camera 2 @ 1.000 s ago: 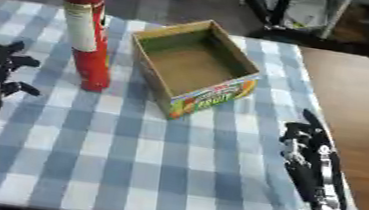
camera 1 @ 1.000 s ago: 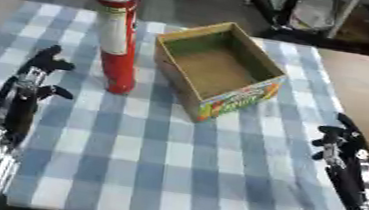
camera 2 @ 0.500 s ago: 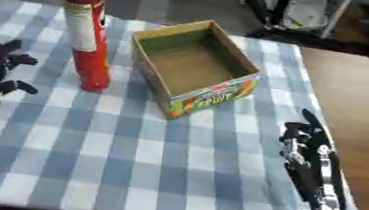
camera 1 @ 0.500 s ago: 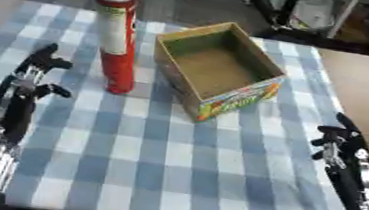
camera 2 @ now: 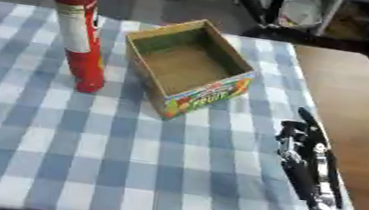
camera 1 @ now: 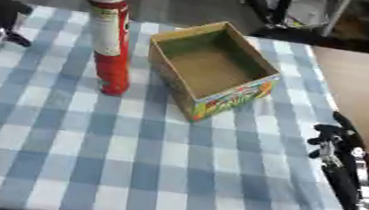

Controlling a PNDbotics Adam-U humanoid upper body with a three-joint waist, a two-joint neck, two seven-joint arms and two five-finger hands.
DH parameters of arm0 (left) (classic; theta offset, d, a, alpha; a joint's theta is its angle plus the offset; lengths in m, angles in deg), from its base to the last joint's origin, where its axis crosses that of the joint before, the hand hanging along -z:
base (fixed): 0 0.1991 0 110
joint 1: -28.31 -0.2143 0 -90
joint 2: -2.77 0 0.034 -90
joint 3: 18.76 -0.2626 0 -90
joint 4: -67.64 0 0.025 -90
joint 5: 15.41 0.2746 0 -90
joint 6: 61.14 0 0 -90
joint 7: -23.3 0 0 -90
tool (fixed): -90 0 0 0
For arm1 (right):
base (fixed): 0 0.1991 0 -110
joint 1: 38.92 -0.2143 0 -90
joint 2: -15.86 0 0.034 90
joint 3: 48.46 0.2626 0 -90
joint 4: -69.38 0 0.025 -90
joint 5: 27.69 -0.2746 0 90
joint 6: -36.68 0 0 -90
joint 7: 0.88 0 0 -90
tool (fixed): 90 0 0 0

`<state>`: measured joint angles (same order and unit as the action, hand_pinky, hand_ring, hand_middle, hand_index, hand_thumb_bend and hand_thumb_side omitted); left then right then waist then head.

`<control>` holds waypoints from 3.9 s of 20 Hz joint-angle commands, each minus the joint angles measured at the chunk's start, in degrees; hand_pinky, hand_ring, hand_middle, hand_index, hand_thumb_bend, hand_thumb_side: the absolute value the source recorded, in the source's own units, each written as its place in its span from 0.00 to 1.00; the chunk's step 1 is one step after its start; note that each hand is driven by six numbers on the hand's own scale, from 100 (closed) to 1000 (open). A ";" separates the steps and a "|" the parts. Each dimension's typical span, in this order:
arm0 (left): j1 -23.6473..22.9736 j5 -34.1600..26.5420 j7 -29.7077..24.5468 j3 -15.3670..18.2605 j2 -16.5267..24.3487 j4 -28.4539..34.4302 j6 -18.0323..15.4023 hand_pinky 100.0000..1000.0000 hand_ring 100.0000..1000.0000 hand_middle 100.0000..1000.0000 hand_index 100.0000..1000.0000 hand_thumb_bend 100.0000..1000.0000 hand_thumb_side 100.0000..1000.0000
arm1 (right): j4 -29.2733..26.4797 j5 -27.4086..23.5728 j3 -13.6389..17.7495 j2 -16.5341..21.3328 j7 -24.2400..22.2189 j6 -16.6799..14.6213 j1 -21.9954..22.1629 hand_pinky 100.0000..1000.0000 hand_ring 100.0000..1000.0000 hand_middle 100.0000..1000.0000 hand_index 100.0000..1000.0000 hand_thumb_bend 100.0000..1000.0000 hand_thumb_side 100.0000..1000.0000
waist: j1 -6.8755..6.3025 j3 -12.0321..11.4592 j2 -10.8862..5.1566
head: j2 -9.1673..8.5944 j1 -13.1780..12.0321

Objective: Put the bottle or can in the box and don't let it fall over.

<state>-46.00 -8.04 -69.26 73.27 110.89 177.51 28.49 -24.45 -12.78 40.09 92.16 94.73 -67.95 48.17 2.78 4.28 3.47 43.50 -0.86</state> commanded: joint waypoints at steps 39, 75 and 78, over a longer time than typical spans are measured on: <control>41.01 37.07 -31.31 -18.59 -0.83 -44.11 -12.24 0.81 0.88 0.83 0.99 0.64 0.81 | 0.15 -0.25 -1.31 1.89 -1.66 -0.62 0.57 0.40 0.56 0.65 0.94 0.00 0.70 | -1.36 3.10 -2.15 | 0.06 -1.55; 40.33 39.41 -29.66 -17.83 -1.04 -47.11 -9.65 0.50 0.55 0.63 0.90 0.31 0.73 | 0.55 -0.47 -1.29 1.68 -1.84 -0.65 0.18 0.40 0.56 0.65 0.94 0.00 0.71 | -1.47 3.67 -2.18 | 0.58 -1.64; 40.18 39.36 -29.78 -17.97 -1.11 -47.27 -10.04 0.49 0.54 0.62 0.89 0.25 0.66 | 0.56 -0.50 -1.29 1.67 -1.84 -0.66 0.12 0.40 0.56 0.65 0.94 0.00 0.71 | -1.49 3.77 -2.17 | 0.52 -1.48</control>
<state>-6.75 31.54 -99.15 54.88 109.02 129.88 18.64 -23.41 -12.92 38.69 93.20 93.09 -68.50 49.04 1.44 7.97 1.97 43.78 -2.43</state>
